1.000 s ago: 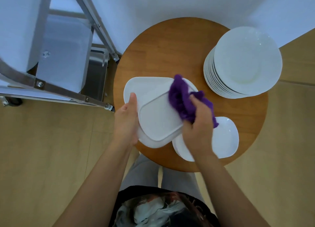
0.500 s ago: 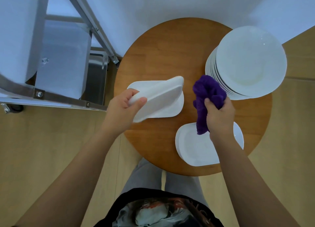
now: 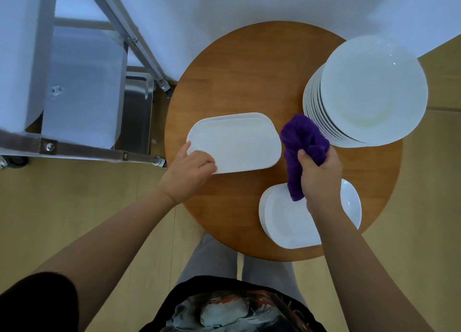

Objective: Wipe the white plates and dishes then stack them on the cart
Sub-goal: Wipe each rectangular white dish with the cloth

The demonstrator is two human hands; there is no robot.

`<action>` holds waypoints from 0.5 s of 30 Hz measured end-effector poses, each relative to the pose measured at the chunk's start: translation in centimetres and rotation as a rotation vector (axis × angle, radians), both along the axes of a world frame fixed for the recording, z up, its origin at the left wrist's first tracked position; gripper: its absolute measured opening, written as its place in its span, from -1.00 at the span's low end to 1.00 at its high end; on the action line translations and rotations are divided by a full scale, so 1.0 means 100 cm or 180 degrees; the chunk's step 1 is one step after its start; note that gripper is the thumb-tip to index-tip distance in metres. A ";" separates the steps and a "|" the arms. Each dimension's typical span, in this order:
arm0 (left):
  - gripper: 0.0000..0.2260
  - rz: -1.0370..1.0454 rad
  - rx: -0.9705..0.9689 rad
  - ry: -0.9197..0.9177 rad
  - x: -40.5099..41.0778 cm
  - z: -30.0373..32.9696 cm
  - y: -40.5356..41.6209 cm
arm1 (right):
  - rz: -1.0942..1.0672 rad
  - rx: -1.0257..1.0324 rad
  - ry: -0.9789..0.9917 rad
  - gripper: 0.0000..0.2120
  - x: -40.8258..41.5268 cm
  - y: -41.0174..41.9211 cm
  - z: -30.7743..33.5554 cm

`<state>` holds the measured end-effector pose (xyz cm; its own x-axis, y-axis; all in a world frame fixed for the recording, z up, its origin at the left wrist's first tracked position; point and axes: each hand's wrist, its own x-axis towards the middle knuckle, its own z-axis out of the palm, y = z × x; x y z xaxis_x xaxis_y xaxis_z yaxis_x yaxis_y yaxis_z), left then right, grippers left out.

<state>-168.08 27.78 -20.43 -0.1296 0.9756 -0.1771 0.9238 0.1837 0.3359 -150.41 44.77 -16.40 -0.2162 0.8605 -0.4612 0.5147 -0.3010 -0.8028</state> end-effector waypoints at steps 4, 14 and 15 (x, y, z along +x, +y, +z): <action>-0.82 0.0230 -0.0274 -0.0066 -0.007 -0.018 0.000 | 0.0122 -0.0012 -0.0085 -0.63 -0.002 -0.005 -0.005; -0.66 0.0609 -0.0502 -0.0210 0.001 -0.043 -0.006 | 0.0120 -0.0093 -0.0023 -0.68 0.012 -0.010 -0.003; -0.64 0.0664 -0.0555 -0.0186 0.004 -0.045 -0.007 | 0.0073 -0.0109 0.0046 -0.69 0.015 -0.009 -0.002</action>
